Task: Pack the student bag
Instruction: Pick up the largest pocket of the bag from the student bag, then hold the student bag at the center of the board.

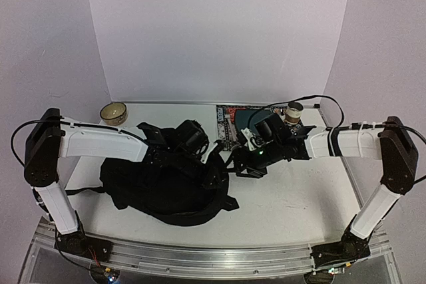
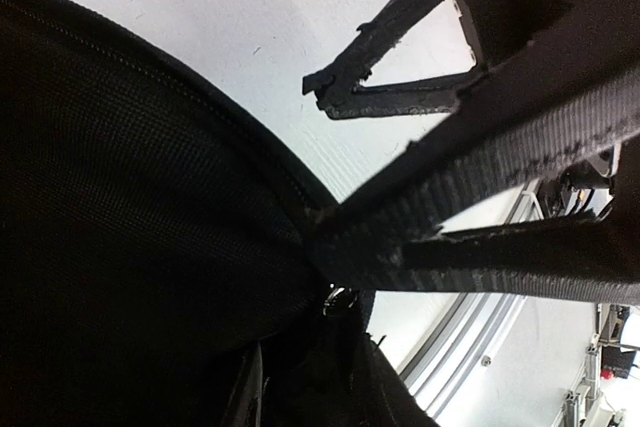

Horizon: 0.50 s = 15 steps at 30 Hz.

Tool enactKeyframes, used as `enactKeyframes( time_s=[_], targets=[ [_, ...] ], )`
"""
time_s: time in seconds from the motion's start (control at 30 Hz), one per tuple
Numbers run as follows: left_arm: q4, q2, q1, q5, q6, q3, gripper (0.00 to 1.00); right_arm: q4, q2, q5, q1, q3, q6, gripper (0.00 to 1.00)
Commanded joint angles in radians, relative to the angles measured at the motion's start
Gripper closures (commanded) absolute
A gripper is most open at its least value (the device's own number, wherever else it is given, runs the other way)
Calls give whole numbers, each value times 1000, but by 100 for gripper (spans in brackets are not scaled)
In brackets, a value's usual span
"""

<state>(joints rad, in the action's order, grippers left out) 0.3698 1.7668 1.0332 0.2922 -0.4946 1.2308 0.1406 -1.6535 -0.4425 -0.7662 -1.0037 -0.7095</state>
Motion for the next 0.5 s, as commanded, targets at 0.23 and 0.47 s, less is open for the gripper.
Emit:
enactKeyframes(
  time_s=[0.23, 0.47],
  targets=[
    [19, -4, -1, -23, 18, 30, 69, 38, 21, -55, -1, 46, -40, 35],
    [22, -36, -2, -19, 15, 22, 66, 38, 37, -58, -4, 52, -55, 40]
  ],
)
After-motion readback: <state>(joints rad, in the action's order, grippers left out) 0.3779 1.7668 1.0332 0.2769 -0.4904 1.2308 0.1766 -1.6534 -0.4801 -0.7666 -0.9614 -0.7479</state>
